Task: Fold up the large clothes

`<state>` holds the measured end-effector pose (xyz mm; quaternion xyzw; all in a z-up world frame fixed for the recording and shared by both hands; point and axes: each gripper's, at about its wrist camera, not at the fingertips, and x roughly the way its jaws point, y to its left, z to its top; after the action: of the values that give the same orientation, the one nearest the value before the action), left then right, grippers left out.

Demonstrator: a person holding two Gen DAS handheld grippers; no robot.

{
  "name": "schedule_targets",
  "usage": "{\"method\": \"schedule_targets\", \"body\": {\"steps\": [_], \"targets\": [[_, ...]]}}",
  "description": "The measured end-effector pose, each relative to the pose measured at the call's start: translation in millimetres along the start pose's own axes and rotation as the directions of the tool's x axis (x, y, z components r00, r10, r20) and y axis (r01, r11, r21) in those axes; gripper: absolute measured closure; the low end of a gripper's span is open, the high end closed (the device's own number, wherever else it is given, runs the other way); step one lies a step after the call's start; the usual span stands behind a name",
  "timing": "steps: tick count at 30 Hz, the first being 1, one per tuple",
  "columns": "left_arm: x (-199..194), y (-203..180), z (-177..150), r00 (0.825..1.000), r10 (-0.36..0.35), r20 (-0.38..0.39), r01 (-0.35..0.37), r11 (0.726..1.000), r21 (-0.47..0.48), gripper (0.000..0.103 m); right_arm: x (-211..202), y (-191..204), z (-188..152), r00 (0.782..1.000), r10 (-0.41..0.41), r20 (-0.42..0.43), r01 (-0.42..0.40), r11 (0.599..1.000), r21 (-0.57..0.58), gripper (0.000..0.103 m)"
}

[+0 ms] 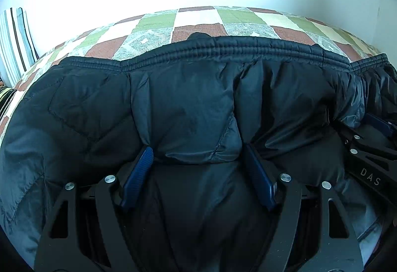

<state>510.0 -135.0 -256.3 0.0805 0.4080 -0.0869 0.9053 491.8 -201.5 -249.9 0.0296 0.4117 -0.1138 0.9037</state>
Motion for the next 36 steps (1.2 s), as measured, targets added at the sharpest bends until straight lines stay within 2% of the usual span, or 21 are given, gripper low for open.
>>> {"method": "schedule_targets", "body": {"steps": [24,31,36], "targets": [[-9,4,6,0.999,-0.017,-0.027,0.017,1.0,0.006,0.027,-6,3,4,0.999,-0.026,-0.02,0.025,1.0,-0.014,0.027],[-36,17,-1,0.998,-0.063,-0.023,0.063,0.998,0.002,0.018,-30,0,0,1.0,-0.027,-0.006,0.027,1.0,-0.013,0.025],[-68,49,-11,0.995,-0.102,-0.001,0.102,0.995,-0.023,0.014,-66,-13,-4,0.999,0.017,0.033,-0.017,1.0,-0.008,0.025]]}}
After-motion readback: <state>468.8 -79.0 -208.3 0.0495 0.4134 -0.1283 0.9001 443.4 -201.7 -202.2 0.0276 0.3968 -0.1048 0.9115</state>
